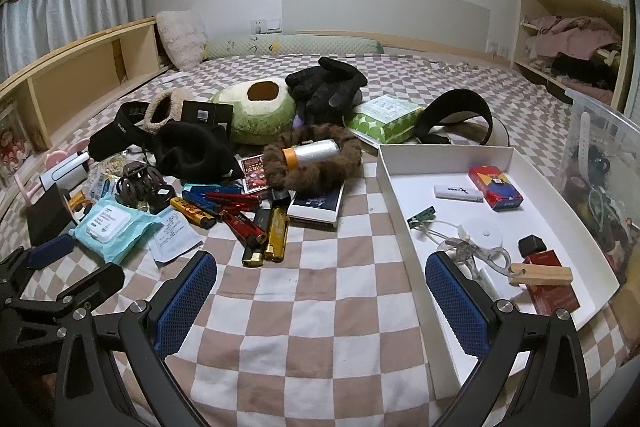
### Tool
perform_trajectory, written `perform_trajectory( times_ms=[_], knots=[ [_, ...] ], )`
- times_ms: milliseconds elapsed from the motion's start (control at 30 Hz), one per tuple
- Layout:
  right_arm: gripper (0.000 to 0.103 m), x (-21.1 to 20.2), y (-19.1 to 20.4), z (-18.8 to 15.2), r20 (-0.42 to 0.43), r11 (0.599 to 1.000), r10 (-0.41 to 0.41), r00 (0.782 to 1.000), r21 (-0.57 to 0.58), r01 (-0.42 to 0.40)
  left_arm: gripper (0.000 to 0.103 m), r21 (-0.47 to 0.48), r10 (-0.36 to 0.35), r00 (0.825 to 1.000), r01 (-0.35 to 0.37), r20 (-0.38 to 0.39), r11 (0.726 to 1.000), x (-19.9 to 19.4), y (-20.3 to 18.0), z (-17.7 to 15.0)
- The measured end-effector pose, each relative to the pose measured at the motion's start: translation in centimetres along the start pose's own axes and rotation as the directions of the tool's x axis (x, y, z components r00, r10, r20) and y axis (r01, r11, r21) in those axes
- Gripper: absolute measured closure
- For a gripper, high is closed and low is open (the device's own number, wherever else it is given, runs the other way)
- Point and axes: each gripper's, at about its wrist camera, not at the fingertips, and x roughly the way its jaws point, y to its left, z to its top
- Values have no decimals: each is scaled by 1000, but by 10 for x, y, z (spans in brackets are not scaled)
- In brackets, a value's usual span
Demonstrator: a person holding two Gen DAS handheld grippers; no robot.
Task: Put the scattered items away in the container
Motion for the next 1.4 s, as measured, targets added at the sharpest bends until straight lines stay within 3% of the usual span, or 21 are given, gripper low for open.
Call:
perform_trajectory(
  times_ms=[100,233,533,667,833,1033,1133,1300,1333,1400],
  knots=[
    [0,5,-1,2,-8,1000,1,1000,6,-1,0,-11,-78,996,78,-33,997,13,1,6],
    [0,13,-1,7,-14,1000,22,1000,7,-22,0,-19,-107,992,106,-70,994,33,4,13],
    [0,53,6,13,-98,994,107,989,-5,-108,0,18,-5,996,7,-94,1000,61,32,23],
    [0,76,13,11,-160,989,144,977,-6,-147,0,-31,10,992,-14,-124,999,65,45,10],
    [25,100,26,11,-230,974,220,948,-7,-228,0,-66,28,994,-35,-107,997,51,52,1],
    [49,123,47,13,-296,940,336,894,50,-337,0,-99,37,999,-41,-34,994,29,61,5],
    [59,134,57,14,-324,918,393,860,83,-388,0,-90,34,999,-35,-15,995,26,61,7],
    [66,158,71,12,-395,894,444,804,134,-427,0,-110,14,1000,-15,-12,994,26,64,7],
    [66,163,71,12,-405,897,437,803,138,-419,0,-114,11,1000,-12,-11,993,25,65,7],
    [67,168,63,16,-387,916,400,831,133,-379,0,-123,6,1000,-7,-9,992,25,66,8]
  ],
)
